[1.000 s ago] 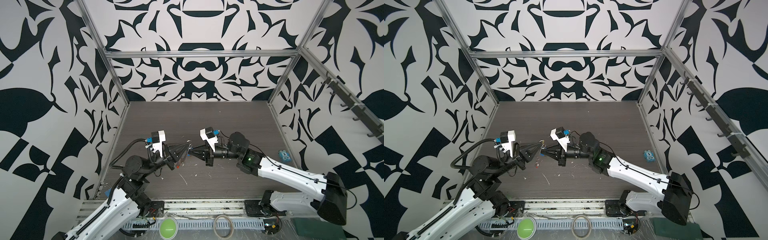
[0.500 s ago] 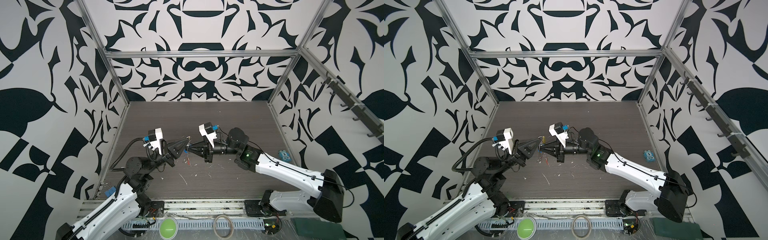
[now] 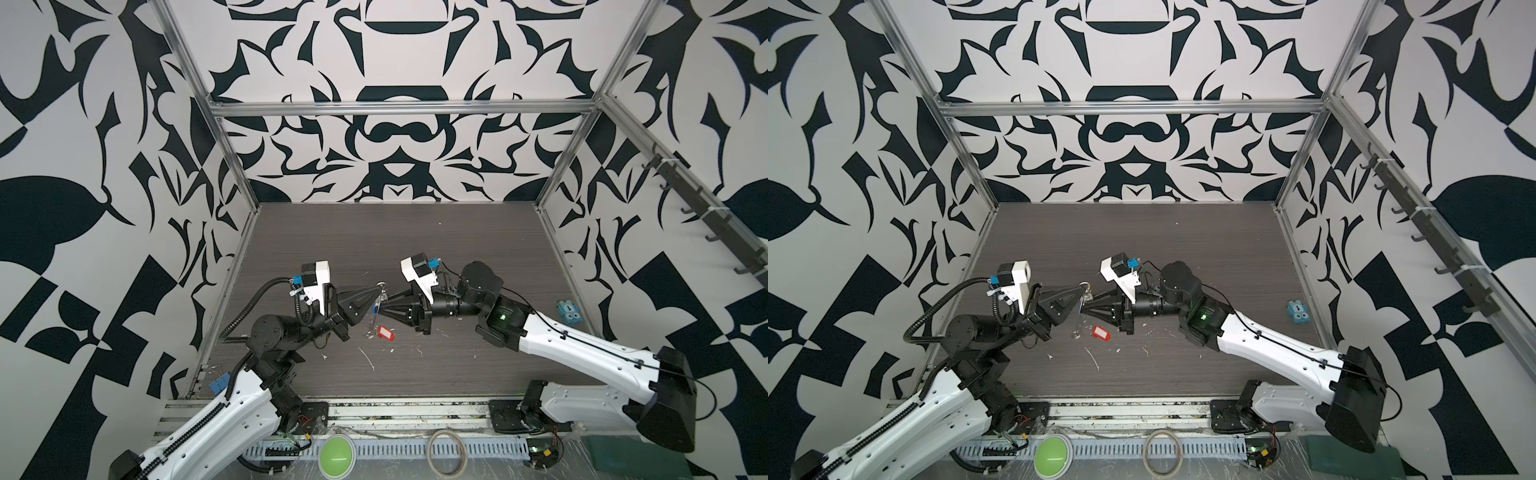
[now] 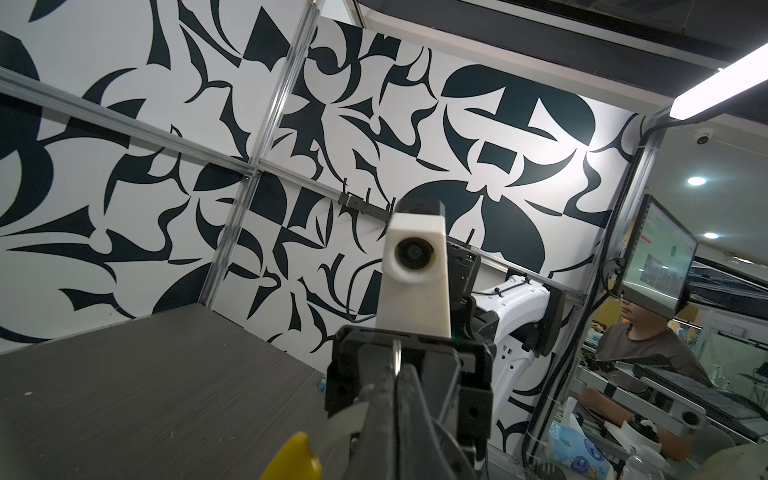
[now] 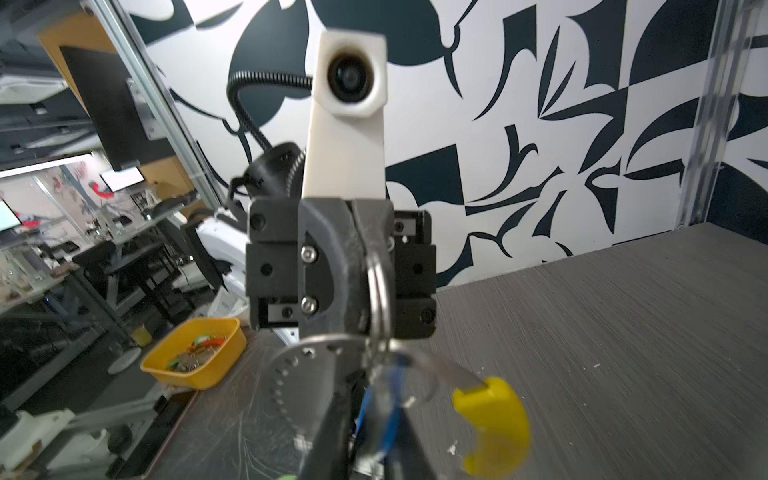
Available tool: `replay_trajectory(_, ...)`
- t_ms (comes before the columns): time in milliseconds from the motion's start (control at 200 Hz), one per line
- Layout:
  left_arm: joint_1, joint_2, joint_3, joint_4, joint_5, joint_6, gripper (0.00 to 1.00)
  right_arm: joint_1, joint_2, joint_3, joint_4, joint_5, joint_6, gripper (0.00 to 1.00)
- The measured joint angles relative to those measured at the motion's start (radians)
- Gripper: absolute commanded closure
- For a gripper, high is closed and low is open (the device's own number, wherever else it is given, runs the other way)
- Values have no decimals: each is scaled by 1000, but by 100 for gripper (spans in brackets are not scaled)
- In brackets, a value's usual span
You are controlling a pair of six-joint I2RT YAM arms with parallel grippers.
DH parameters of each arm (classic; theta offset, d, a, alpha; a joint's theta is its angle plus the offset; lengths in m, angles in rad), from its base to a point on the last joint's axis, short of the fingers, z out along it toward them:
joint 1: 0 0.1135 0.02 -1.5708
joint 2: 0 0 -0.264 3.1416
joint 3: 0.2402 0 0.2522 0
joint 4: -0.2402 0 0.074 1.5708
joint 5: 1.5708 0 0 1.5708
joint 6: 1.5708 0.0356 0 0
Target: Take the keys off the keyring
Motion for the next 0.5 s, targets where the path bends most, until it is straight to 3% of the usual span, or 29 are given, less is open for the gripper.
replay_trajectory(95, 0, -6, 1, -13, -5, 2, 100, 9, -11, -2, -62, 5, -25, 60)
replay_trajectory(500, 0, -31, 2, -72, -13, 21, 100, 11, -232, -7, -187, 163, -111, 52)
